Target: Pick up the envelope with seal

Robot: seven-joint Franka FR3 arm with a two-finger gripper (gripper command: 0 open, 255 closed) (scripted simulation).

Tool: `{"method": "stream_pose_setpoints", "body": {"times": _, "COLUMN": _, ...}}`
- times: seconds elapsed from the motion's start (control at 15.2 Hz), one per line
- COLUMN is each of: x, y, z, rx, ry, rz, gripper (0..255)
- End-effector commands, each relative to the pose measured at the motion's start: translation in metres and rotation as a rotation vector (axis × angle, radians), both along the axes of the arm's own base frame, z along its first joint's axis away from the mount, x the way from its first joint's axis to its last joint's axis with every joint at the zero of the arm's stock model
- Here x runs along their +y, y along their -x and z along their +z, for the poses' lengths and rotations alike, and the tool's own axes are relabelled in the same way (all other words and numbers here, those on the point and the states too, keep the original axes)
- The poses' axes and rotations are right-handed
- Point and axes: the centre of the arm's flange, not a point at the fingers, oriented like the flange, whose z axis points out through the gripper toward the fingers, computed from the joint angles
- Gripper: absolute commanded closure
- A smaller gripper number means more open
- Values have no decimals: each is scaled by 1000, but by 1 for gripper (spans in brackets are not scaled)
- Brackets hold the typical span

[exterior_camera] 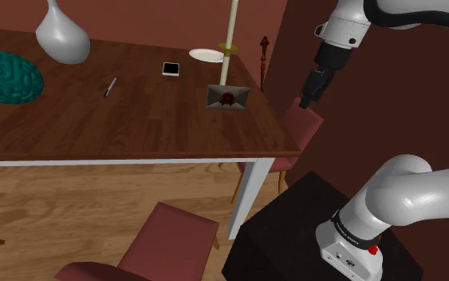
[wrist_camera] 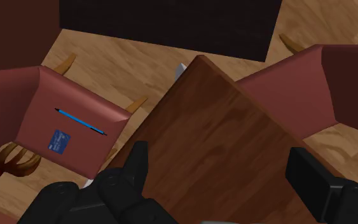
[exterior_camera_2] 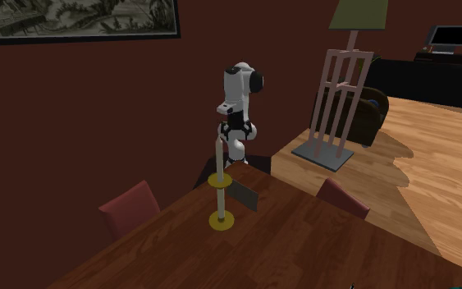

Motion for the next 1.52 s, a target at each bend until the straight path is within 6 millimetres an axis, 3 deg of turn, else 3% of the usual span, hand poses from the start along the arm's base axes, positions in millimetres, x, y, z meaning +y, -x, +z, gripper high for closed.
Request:
{"method": "stream_pose_setpoints", "body": {"times": 0.0, "x": 0, "y": 0, "z": 0, "rx": 0, "ry": 0, "rz": 0, "gripper": 0}}
{"method": "stream_pose_setpoints", "body": {"times": 0.33, "x": -8, "y": -64, "z": -13, "rx": -13, "ry": 6, "rz": 220, "gripper": 0}}
{"method": "stream_pose_setpoints", "body": {"times": 0.66, "x": -3, "y": -128, "z": -25, "rx": -26, "ry": 12, "rz": 439, "gripper": 0}}
{"method": "stream_pose_setpoints", "body": {"times": 1.25, "x": 42, "y": -235, "z": -46, "rx": -50, "ry": 24, "rz": 835, "gripper": 0}}
{"method": "stream_pose_setpoints", "body": {"times": 1.39, "x": 57, "y": -256, "z": -50, "rx": -55, "ry": 26, "rz": 923, "gripper": 0}}
{"method": "stream_pose_setpoints", "body": {"times": 1.45, "x": 58, "y": -257, "z": -50, "rx": -55, "ry": 26, "rz": 926, "gripper": 0}}
